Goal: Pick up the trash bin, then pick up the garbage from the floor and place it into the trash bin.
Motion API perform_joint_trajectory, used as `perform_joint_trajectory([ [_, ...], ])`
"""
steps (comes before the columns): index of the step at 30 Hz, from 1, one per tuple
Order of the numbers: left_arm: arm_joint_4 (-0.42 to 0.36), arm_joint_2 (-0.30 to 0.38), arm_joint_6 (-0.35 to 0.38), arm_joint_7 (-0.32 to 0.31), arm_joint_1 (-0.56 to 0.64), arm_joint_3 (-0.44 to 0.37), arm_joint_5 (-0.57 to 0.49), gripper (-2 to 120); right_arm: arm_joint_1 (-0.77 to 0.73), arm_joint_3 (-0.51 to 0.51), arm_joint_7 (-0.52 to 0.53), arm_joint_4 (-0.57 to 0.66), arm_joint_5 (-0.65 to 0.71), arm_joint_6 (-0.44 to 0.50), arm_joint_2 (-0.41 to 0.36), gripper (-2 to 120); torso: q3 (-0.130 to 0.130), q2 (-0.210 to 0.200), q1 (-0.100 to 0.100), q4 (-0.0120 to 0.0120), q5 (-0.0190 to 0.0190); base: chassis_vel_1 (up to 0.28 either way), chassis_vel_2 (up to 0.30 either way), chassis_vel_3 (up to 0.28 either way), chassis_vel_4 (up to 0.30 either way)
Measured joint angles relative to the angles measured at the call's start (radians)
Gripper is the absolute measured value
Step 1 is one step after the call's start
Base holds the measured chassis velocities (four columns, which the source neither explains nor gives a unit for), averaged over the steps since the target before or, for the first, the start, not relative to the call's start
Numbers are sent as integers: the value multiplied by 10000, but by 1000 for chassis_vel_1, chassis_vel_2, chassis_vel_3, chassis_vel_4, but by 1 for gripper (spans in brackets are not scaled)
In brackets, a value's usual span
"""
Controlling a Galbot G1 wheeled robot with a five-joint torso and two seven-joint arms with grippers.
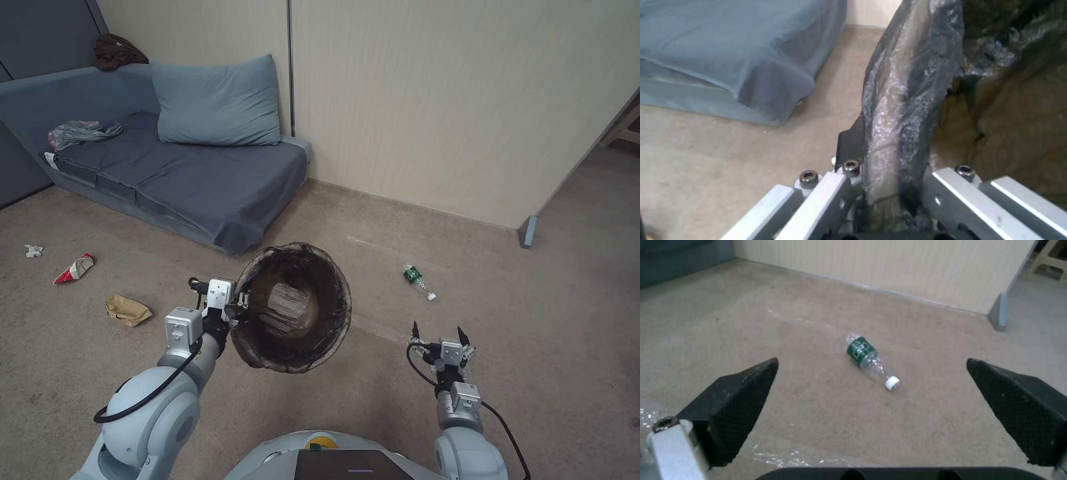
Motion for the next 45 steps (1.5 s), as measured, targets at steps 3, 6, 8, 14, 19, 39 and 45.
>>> perform_joint_trajectory([
  [3,98,19,2,196,23,-41,139,3,0,-8,43,-17,-5,-2,1,100,0,0,0,-1,0,0,0,0,0],
  [6,214,-9,2,404,-35,-41,196,3,-17,-12,39,56,34,-11,-1,100,1,0,0,-2,0,0,0,0,0],
  [8,236,-31,3,514,-94,-38,199,3,-21,-11,15,134,110,-17,-9,100,0,0,0,-1,-1,0,0,0,0],
  [14,391,-58,-4,913,-282,-31,368,3,-1,41,-59,220,267,-10,-84,100,1,0,0,-1,0,0,0,0,0],
  [19,447,-67,-8,962,-318,-43,391,2,5,39,-75,209,289,49,-73,100,0,0,0,-1,0,0,0,0,0],
  [39,770,-119,-25,1067,-452,34,538,2,28,16,-76,19,178,303,10,100,1,0,0,0,0,0,0,0,0],
  [45,795,-88,-28,1060,-448,29,565,2,-2,13,-67,38,175,305,-2,100,1,0,0,0,0,-8,-7,-11,-6],
])
